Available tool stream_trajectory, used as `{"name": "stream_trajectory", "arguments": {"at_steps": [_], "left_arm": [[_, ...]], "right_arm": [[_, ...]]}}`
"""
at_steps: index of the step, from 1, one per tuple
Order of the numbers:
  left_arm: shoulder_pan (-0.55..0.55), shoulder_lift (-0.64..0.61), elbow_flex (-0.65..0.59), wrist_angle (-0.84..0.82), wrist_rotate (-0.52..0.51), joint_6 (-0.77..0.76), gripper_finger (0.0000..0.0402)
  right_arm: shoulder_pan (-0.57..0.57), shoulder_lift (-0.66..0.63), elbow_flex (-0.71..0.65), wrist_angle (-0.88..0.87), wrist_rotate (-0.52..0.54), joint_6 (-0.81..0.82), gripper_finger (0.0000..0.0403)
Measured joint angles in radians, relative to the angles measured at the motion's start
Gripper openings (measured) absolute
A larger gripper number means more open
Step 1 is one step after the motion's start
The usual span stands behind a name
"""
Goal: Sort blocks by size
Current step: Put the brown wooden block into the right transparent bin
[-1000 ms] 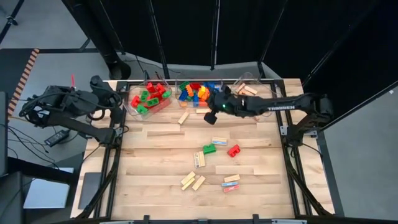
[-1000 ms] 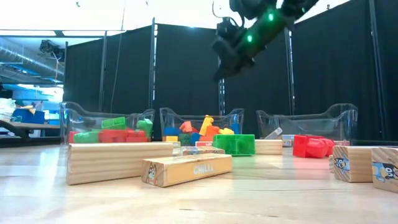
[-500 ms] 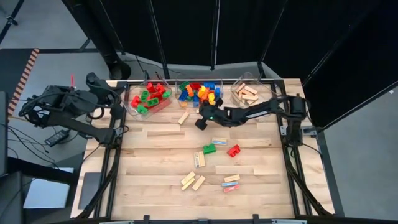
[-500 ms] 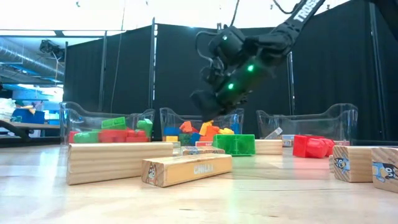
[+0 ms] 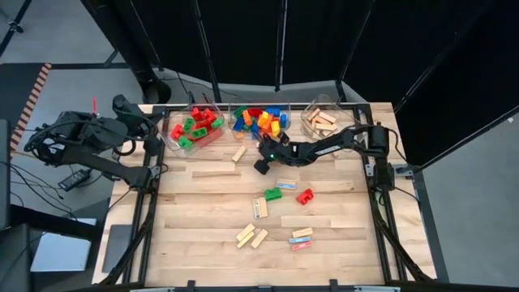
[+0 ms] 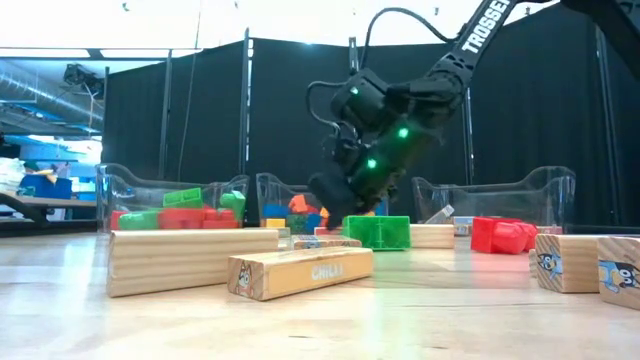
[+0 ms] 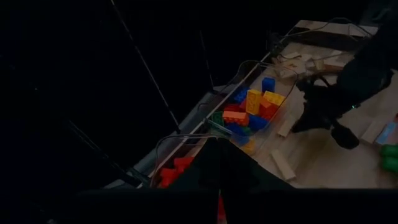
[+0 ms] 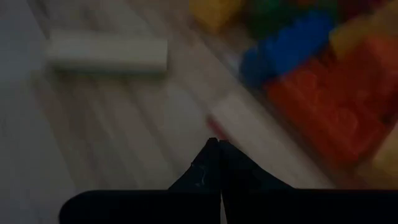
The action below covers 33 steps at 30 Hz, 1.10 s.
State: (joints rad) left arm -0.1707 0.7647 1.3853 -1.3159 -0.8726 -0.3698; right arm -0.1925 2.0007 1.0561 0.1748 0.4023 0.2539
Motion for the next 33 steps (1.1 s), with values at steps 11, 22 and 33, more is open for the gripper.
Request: {"name": "stream_trajectory", "arguments": {"at_steps": [11, 22, 33], "left_arm": [[0.000, -0.001, 0.000, -0.022, 0.002, 0.000, 0.0004], [0.000, -0.001, 0.000, -0.026, 0.002, 0.001, 0.0004], [0.000, -0.001, 0.000, -0.049, 0.002, 0.002, 0.0004]], "right_arm": [[-0.007, 0.003, 0.009, 0.042, 0.050, 0.036, 0.0005], [-0.039, 0.011, 0.018, -0.013, 0.070, 0.073, 0.0005], [-0.032, 0.010, 0.018, -0.061, 0.006, 0.078, 0.0005]]}}
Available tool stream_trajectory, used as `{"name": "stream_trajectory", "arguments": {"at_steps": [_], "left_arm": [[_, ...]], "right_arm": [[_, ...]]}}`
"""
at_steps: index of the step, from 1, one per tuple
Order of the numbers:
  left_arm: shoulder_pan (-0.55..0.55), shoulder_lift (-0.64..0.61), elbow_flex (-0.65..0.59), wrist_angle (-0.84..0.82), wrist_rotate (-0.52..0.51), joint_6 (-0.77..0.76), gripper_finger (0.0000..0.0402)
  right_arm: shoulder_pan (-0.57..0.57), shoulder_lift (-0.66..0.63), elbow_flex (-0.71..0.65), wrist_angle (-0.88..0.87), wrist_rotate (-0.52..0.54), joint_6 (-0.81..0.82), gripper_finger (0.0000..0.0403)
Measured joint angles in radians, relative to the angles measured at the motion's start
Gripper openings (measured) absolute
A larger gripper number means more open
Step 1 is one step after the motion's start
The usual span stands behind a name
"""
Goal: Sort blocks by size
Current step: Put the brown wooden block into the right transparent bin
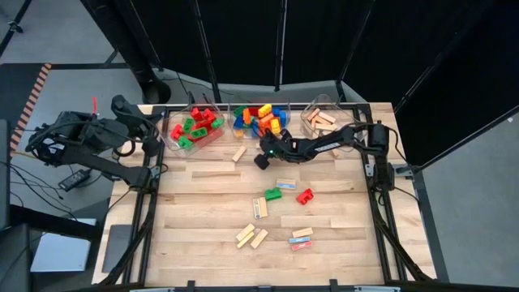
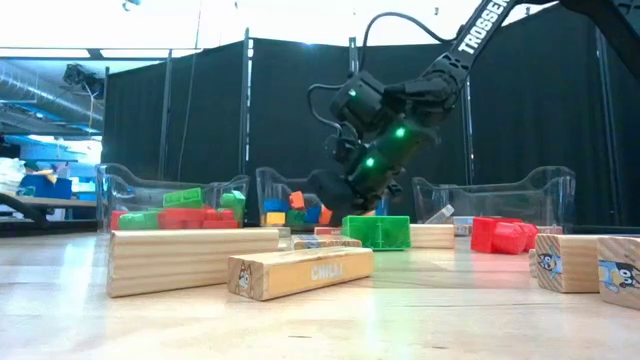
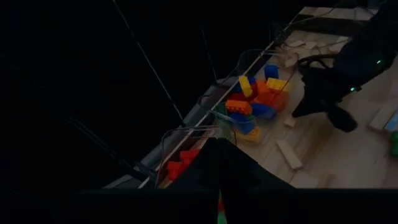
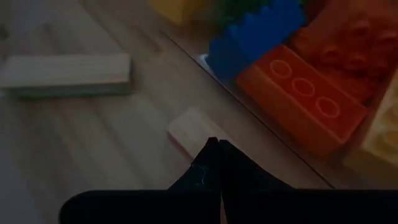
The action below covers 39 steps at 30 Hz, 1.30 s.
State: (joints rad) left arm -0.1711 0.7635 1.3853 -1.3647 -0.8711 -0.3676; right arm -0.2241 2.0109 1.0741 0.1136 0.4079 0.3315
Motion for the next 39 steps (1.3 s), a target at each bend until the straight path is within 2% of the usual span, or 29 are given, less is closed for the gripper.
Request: {"name": "stream_trajectory", "arguments": {"at_steps": [9, 14, 19, 23, 27, 29, 35, 39], "left_arm": [[0.000, 0.000, 0.000, -0.016, 0.000, 0.000, 0.0004], [0.000, 0.000, 0.000, -0.017, 0.003, -0.002, 0.0004], [0.000, 0.000, 0.000, -0.018, 0.027, -0.003, 0.0004], [0.000, 0.000, 0.000, -0.018, 0.027, -0.003, 0.0004], [0.000, 0.000, 0.000, -0.018, 0.036, -0.003, 0.0004], [0.000, 0.000, 0.000, -0.018, 0.037, -0.004, 0.0004], [0.000, 0.000, 0.000, 0.009, 0.031, -0.034, 0.0004], [0.000, 0.000, 0.000, 0.047, 0.028, -0.045, 0.0004]], "right_arm": [[0.084, -0.004, 0.003, -0.035, -0.059, 0.046, 0.0005], [0.171, -0.006, 0.004, -0.032, -0.154, 0.111, 0.0005], [0.238, -0.026, 0.001, -0.044, -0.185, 0.077, 0.0015], [0.219, -0.076, -0.005, -0.069, -0.226, 0.006, 0.0052], [0.176, -0.161, -0.002, -0.075, -0.437, -0.059, 0.0104], [0.164, -0.194, -0.002, -0.110, -0.500, -0.098, 0.0138], [0.152, -0.224, -0.001, -0.201, -0.498, -0.300, 0.0242], [0.117, -0.177, -0.002, -0.216, -0.478, -0.382, 0.0281]]}}
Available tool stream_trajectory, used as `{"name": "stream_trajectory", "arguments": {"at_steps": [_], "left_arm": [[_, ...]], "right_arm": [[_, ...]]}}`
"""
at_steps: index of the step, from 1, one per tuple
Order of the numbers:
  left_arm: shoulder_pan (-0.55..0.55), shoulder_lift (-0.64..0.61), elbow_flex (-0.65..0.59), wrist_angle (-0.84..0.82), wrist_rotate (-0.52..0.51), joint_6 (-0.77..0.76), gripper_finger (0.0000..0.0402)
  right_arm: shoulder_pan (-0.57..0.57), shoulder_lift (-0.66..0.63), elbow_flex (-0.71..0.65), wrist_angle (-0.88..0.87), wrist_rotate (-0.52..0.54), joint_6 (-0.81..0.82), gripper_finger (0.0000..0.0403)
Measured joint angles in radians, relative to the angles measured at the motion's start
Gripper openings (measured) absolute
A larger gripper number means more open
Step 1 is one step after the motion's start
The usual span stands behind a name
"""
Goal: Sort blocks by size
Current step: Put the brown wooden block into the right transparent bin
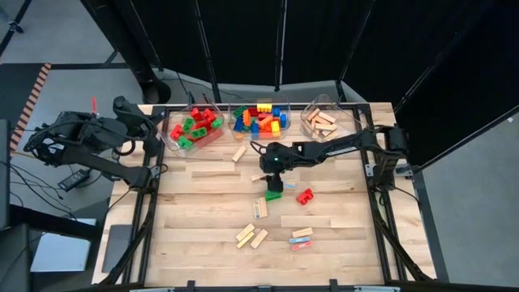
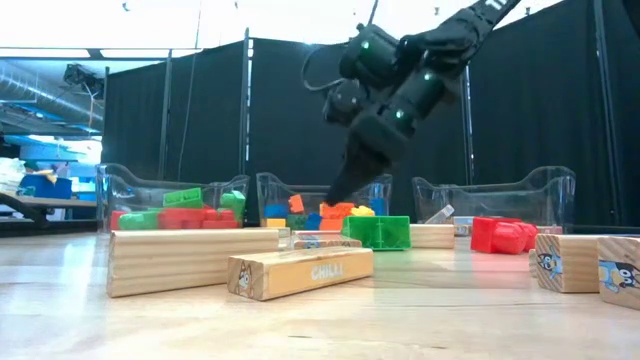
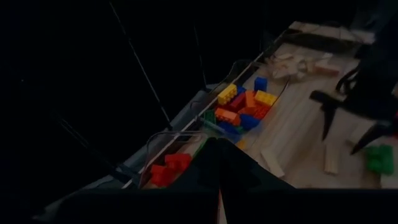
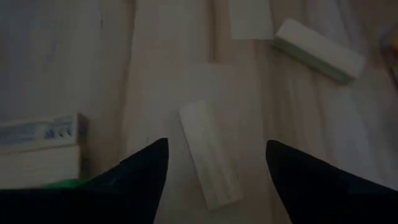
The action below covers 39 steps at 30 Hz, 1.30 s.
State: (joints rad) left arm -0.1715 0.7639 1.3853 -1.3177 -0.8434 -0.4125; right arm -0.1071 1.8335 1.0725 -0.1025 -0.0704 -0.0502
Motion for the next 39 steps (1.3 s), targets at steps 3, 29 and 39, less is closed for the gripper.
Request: {"name": "stream_trajectory", "arguments": {"at_steps": [3, 29, 39], "left_arm": [[0.000, 0.002, 0.000, 0.009, -0.008, -0.020, 0.0004], [0.000, 0.005, 0.000, 0.013, -0.030, -0.074, 0.0004], [0.000, 0.005, 0.000, 0.005, -0.029, -0.073, 0.0004]], "right_arm": [[-0.019, 0.037, 0.000, 0.021, -0.007, -0.059, 0.0284], [-0.056, 0.116, 0.043, -0.046, -0.054, -0.008, 0.0118], [-0.108, -0.189, 0.132, -0.304, 0.304, 0.056, 0.0118]]}}
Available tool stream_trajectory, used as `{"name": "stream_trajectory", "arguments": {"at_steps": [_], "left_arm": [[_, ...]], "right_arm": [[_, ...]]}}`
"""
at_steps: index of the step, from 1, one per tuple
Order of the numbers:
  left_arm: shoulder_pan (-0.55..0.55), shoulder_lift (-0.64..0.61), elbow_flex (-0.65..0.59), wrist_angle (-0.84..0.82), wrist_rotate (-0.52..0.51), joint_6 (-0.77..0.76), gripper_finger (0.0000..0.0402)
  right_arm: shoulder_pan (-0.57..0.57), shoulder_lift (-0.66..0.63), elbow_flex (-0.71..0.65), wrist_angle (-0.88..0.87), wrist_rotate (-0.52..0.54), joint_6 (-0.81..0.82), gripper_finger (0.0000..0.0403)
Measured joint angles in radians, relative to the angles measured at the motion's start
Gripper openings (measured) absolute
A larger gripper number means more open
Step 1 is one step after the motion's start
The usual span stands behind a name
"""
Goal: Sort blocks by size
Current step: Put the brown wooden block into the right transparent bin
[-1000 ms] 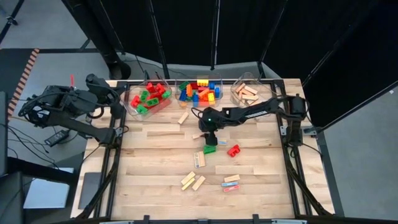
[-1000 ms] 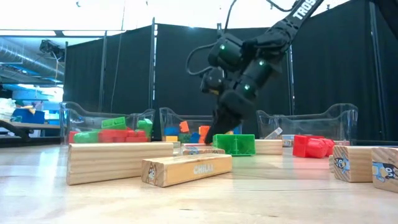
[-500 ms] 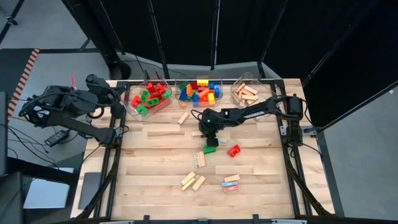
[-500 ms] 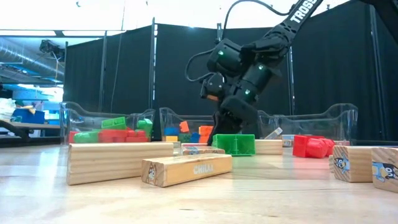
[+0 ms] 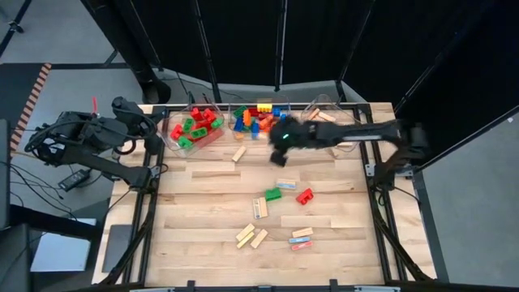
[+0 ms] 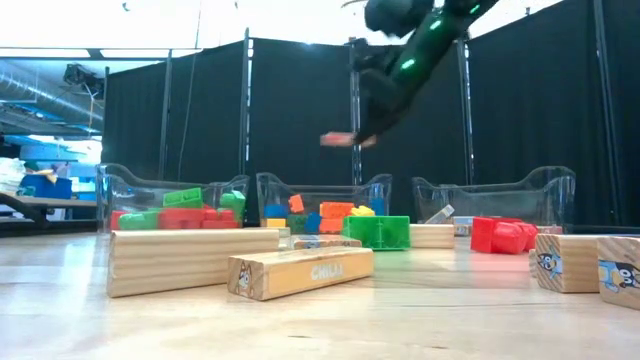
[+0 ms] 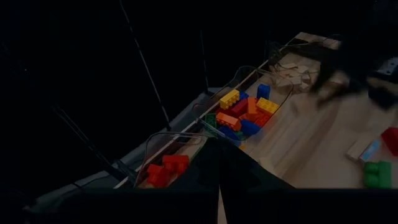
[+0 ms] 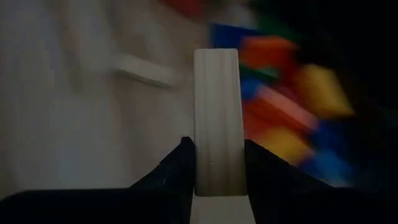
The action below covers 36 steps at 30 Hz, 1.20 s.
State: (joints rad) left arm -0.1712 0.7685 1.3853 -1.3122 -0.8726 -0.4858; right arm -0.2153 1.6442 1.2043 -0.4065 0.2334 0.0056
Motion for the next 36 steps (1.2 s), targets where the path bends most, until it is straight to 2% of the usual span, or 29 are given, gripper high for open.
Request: {"name": "stream_trajectory", "arguments": {"at_steps": [4, 9, 13, 15, 16, 20, 23, 25, 26, 31, 33, 36], "left_arm": [[0.000, 0.000, 0.000, 0.000, 0.000, 0.004, 0.0004], [0.000, 0.000, 0.000, 0.000, 0.000, 0.008, 0.0004], [0.000, 0.000, 0.000, 0.000, 0.000, 0.009, 0.0004], [0.000, 0.000, 0.000, 0.000, 0.001, 0.009, 0.0004], [0.000, 0.000, 0.000, 0.000, 0.001, 0.009, 0.0004], [0.000, 0.000, 0.000, 0.002, 0.001, 0.009, 0.0004], [0.000, 0.000, 0.000, 0.005, 0.001, 0.009, 0.0004], [0.000, 0.000, 0.000, 0.005, 0.001, 0.006, 0.0004], [0.000, 0.000, 0.000, 0.005, 0.001, 0.004, 0.0004], [0.000, 0.000, 0.000, 0.005, 0.012, -0.001, 0.0004], [0.000, 0.000, 0.000, 0.005, 0.013, 0.000, 0.0004], [0.000, 0.000, 0.000, 0.005, 0.013, 0.000, 0.0004]], "right_arm": [[-0.064, -0.195, -0.055, -0.234, 0.123, 0.060, 0.0118], [-0.143, -0.430, -0.189, -0.455, 0.301, 0.281, 0.0118], [-0.214, -0.530, -0.299, -0.490, 0.316, 0.340, 0.0118], [-0.241, -0.548, -0.319, -0.482, 0.274, 0.332, 0.0124], [-0.252, -0.548, -0.322, -0.480, 0.242, 0.321, 0.0142], [-0.279, -0.523, -0.324, -0.469, 0.193, 0.291, 0.0255], [-0.297, -0.508, -0.321, -0.469, 0.187, 0.312, 0.0305], [-0.297, -0.508, -0.307, -0.460, 0.163, 0.328, 0.0315], [-0.288, -0.510, -0.302, -0.436, 0.118, 0.319, 0.0315], [-0.164, -0.499, -0.294, -0.214, -0.239, 0.285, 0.0294], [-0.080, -0.465, -0.293, -0.177, -0.278, 0.282, 0.0283], [0.042, -0.383, -0.294, -0.172, -0.280, 0.274, 0.0270]]}}
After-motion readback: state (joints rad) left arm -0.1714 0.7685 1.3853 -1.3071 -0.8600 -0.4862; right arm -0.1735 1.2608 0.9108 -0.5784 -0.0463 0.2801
